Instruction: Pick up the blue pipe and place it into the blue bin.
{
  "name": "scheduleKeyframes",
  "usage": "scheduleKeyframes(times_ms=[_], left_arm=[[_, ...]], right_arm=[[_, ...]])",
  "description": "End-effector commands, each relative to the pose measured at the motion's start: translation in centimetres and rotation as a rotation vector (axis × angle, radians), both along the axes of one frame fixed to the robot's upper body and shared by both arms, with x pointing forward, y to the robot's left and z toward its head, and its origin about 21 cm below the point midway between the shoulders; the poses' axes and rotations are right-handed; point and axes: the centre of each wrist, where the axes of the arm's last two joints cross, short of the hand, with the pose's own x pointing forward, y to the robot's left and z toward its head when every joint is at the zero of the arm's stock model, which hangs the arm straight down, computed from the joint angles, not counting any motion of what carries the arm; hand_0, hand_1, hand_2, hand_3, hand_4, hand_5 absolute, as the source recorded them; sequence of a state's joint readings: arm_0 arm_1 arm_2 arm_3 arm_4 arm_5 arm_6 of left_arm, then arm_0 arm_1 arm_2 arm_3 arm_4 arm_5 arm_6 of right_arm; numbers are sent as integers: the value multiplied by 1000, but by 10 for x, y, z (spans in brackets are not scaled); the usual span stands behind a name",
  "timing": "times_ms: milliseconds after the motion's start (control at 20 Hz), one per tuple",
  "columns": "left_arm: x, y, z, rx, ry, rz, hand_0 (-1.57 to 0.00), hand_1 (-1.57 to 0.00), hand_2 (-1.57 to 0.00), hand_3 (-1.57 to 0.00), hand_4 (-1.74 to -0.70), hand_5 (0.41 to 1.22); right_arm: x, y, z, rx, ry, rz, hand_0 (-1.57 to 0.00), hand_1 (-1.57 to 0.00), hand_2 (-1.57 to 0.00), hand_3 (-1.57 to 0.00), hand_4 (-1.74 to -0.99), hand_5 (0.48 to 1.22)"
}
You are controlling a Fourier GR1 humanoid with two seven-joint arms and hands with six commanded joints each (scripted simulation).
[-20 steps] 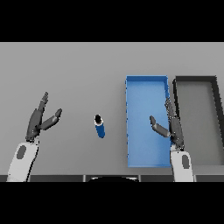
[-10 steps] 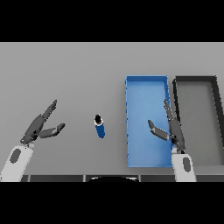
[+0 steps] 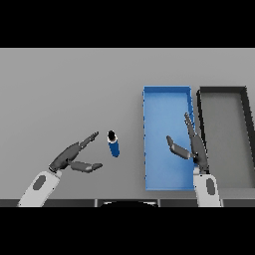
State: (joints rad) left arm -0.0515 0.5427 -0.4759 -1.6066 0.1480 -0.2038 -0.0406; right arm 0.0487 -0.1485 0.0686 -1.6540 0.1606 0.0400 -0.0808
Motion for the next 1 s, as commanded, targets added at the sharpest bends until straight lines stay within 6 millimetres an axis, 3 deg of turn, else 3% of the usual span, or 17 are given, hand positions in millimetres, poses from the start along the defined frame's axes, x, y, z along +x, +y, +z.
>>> scheduleKeyframes(times_ms=[0, 400, 750, 950], left_arm=[[-2, -4, -3, -4, 4, -8, 1, 1, 1, 1, -1144, 452], [22, -56, -25, -66, 2, -14, 1, 1, 1, 1, -1145, 460], [33, -80, -42, -33, -10, -23, 1, 1, 1, 1, -1062, 420], [34, -94, -48, -123, -5, -40, 1, 0, -54, -40, -1140, 502]], right_arm=[[-2, -1, -3, -5, -3, 4, 1, 1, 1, 1, -1205, 618], [-6, -2, 3, -4, -8, -4, 1, 1, 1, 1, -1205, 625], [-7, -12, -4, -8, -9, -14, 1, 1, 1, 1, -1214, 645], [-8, -13, -1, -17, -11, -17, 1, 1, 1, 1, -1210, 653]])
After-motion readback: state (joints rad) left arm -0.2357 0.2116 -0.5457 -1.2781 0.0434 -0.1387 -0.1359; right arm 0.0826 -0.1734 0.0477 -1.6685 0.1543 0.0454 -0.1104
